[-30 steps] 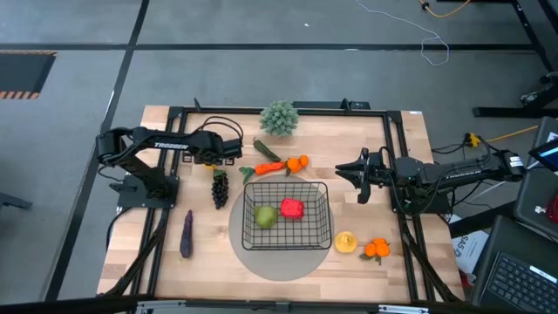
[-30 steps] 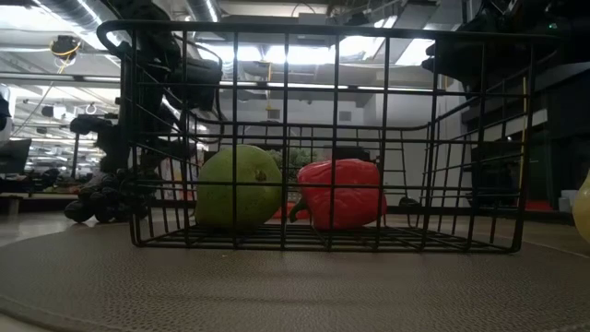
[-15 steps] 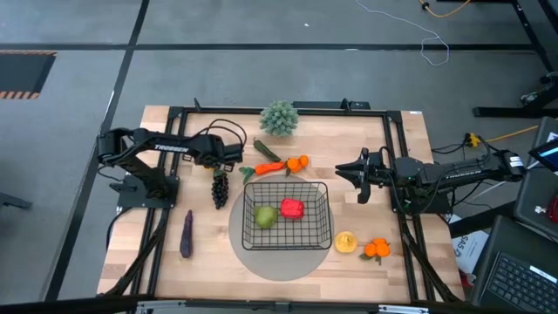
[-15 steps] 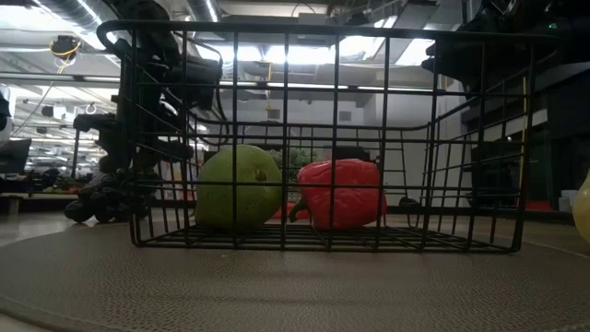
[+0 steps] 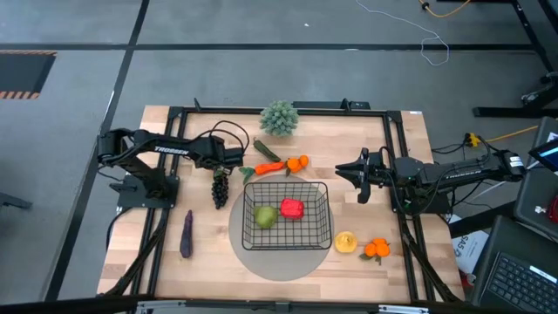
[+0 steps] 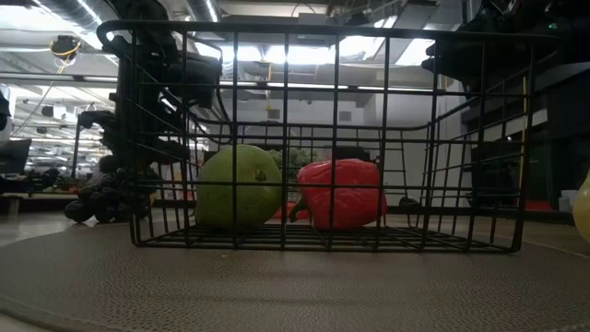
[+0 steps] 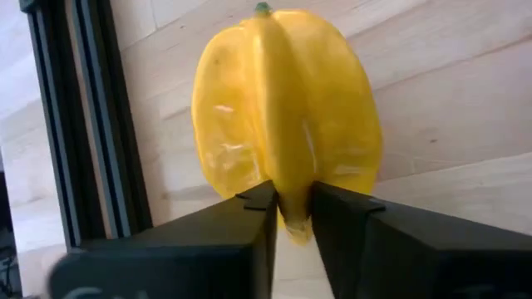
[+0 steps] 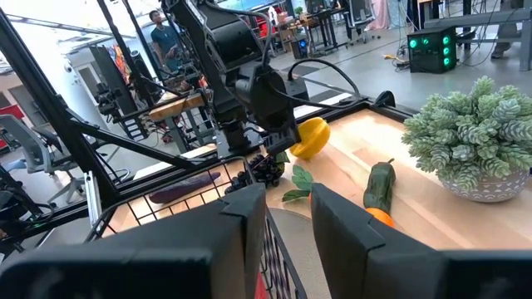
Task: Build produce basket
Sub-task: Put the yellow star fruit into the black wire basket, then put the green chili pepper into the black wire basket
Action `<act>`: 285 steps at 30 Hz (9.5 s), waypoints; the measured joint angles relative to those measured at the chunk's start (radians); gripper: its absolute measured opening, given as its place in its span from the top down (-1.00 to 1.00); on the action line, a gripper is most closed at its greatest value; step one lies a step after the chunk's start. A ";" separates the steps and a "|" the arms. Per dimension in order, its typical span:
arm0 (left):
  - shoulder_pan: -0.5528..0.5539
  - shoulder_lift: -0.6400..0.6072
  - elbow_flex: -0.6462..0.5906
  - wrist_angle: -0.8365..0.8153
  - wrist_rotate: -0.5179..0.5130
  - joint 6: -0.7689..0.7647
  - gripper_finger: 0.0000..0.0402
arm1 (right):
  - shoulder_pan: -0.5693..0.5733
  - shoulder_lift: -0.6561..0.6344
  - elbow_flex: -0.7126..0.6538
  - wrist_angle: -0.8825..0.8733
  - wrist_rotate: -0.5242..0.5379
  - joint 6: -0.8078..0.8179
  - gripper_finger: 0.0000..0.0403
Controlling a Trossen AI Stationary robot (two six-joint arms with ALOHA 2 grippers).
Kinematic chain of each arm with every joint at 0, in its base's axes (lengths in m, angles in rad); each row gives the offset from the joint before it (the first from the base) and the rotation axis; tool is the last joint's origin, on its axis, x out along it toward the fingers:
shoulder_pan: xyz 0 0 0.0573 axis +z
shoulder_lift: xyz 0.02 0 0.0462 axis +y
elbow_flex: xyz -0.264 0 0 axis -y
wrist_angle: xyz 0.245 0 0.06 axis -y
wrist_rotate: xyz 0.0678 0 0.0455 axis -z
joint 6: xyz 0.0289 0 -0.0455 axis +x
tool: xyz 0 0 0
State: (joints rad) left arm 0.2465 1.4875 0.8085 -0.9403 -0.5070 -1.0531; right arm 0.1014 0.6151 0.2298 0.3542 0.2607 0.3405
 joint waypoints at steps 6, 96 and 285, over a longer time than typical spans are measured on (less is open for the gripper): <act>-0.021 0.000 0.000 0.001 -0.039 -0.015 0.95 | 0.000 0.000 0.000 0.000 0.000 0.000 0.52; -0.490 -0.138 0.055 1.190 0.494 1.012 0.99 | 0.000 0.000 0.000 0.001 0.002 0.047 0.52; 0.270 0.165 0.324 0.350 0.526 1.095 0.40 | 0.000 0.000 0.000 -0.024 0.027 0.077 0.52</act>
State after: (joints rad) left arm 0.5162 1.6529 1.1324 -0.5906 0.0192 0.0423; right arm 0.1017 0.6151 0.2295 0.3307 0.2874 0.4171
